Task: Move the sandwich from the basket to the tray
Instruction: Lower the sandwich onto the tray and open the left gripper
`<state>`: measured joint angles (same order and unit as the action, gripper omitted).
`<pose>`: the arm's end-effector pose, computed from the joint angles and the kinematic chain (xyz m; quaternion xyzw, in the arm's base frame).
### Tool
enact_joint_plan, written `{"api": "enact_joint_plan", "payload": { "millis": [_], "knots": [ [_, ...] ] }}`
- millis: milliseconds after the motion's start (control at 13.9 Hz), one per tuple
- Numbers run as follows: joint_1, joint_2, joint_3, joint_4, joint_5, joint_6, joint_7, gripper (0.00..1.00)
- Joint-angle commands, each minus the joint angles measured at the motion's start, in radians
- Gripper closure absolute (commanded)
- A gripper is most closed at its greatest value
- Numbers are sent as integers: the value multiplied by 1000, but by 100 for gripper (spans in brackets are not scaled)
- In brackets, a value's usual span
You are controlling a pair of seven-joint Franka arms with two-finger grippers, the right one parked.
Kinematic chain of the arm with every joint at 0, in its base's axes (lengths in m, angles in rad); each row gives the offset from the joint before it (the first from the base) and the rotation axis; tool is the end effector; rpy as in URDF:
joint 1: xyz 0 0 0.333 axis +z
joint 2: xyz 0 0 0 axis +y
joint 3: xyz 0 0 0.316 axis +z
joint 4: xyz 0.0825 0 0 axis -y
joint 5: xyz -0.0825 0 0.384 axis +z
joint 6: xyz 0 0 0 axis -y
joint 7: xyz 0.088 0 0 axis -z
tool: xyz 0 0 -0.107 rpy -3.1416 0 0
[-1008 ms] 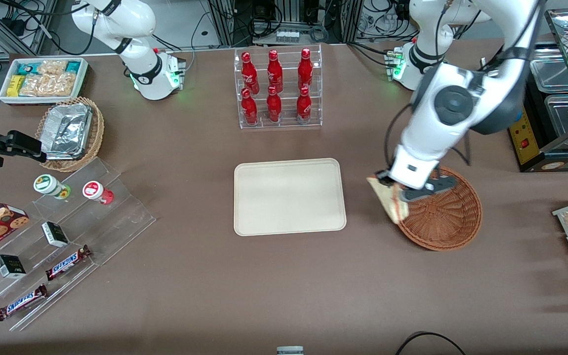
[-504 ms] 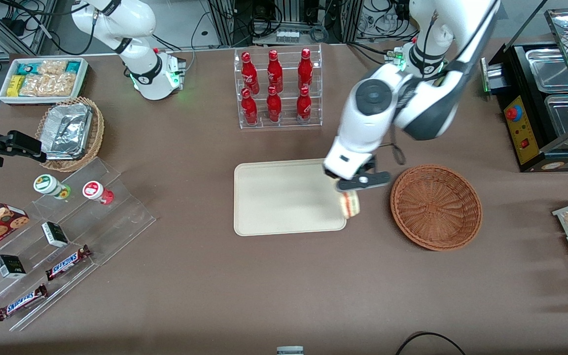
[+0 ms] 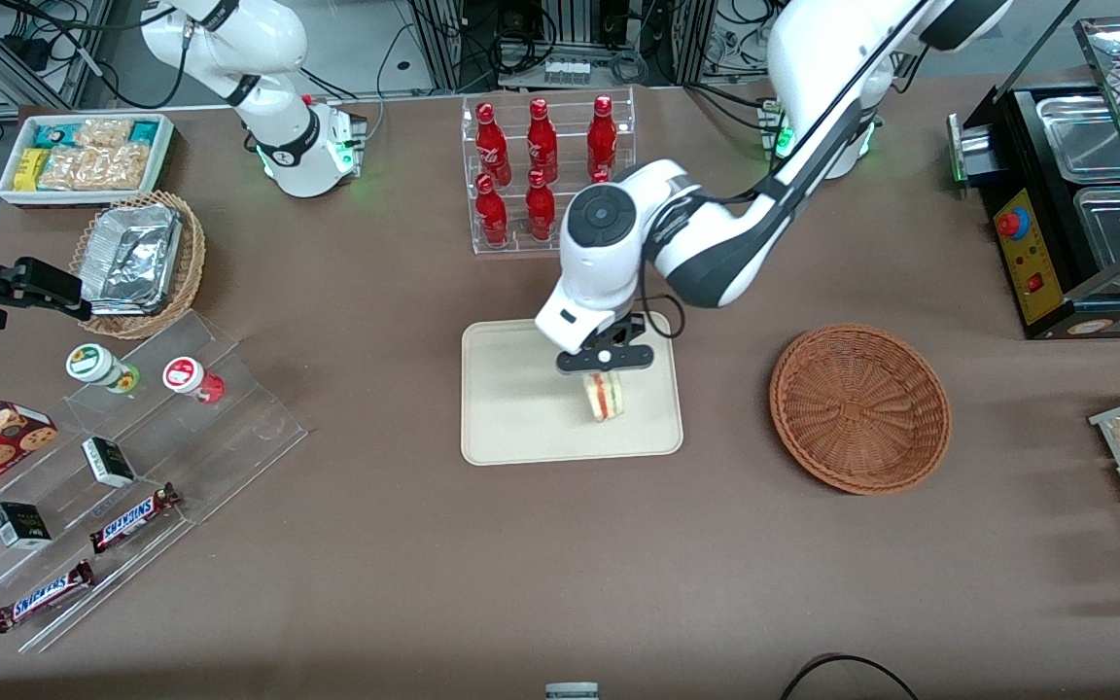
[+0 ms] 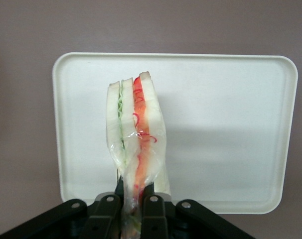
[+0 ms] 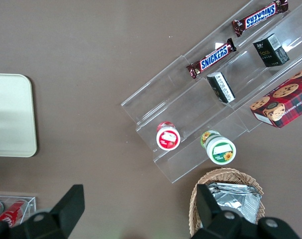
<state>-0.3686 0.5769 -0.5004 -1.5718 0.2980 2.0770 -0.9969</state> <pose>0.4936 -0.4828 0.3369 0.9997 0.0261 0.0000 0.0038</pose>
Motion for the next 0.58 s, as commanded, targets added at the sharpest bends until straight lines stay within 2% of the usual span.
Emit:
{"api": "enact_joint_plan", "payload": {
  "millis": [0, 144, 216, 288, 504],
  "knots": [
    [-44, 64, 6, 56, 55, 38, -13, 100],
    [-49, 96, 8, 56, 72, 54, 7, 100],
    [-59, 115, 6, 58, 129, 64, -3, 100],
    [-65, 132, 6, 65, 154, 77, -8, 100],
    [-76, 176, 6, 98, 162, 86, 4, 100]
  ]
}}
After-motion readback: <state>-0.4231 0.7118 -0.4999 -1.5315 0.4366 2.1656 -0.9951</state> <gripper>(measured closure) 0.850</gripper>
